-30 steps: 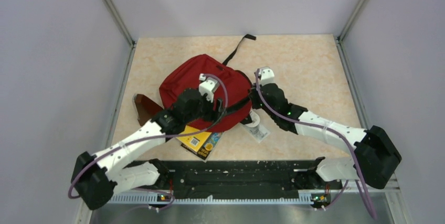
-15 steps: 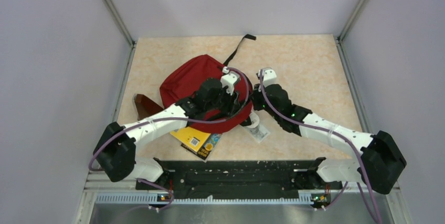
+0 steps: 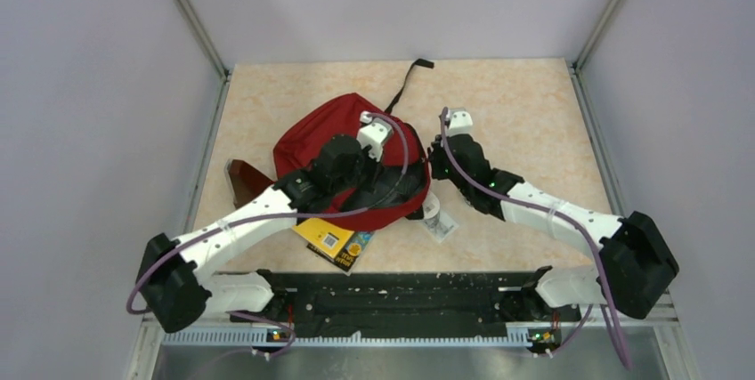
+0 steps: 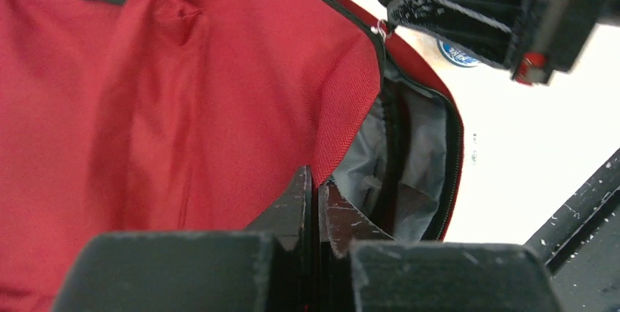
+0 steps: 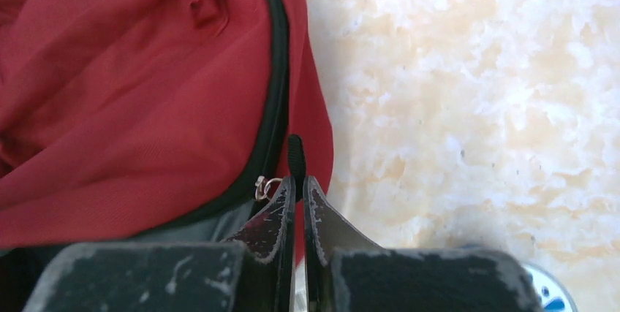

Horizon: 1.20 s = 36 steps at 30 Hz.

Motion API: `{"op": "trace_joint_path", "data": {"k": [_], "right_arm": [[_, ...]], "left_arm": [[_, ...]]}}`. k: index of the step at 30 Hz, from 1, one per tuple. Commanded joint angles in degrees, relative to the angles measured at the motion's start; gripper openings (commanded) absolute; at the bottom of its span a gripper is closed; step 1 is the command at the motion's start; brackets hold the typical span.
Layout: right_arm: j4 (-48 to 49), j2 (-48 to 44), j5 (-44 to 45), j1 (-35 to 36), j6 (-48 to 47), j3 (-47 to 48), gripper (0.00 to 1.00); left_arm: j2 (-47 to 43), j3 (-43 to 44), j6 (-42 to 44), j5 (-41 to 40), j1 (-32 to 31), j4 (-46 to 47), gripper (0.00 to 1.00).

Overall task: Pack the student bag
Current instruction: Unzip the student bag at the center of the board.

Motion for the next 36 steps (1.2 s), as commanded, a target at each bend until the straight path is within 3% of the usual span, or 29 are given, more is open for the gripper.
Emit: {"op": "trace_joint_path", "data": {"k": [1,6,12,17,22,26,30,36], "right_arm": [[1.29,2.94,0.87,-4.17,-1.14,4.79,0.00],[6.15,9.75,-2.43,-6.13,-5.84,10.76,0.00],[7.69,22.57,-4.10,-7.36,-10.07,21.20,0.00],[7.70,27.70,-6.15,-7.38,-10.30,27.11,0.00],[5.71,26.87,-6.00,-7.38,-10.78,28.48,0.00],[3.21,22.48,-6.42,-7.38,-10.95,25.86,0.17],[2.19,15.99,-7.90,-7.38,-10.92,20.70,0.58],[-1.40,4.16,-15.18,-7.38,-5.39,10.49,0.81]], "left_arm": [[-8.25,0.29,-2.98,-6.73,-0.01,-8.49,0.00],[-13.39,2.01,-6.40,-11.80,0.04,-17.04,0.00],[-16.98,6.49,-5.87,-11.89,1.86,-22.93,0.00],[-15.96,9.42,-5.22,-5.39,8.33,-24.68,0.00],[-13.15,10.97,-5.86,3.32,17.86,-23.51,0.00],[-9.35,14.31,-6.61,6.85,23.83,-21.93,0.00],[-5.26,18.57,-6.86,8.53,25.94,-21.26,0.00],[-0.78,24.01,-6.70,8.90,28.14,-21.13,0.00]]}}
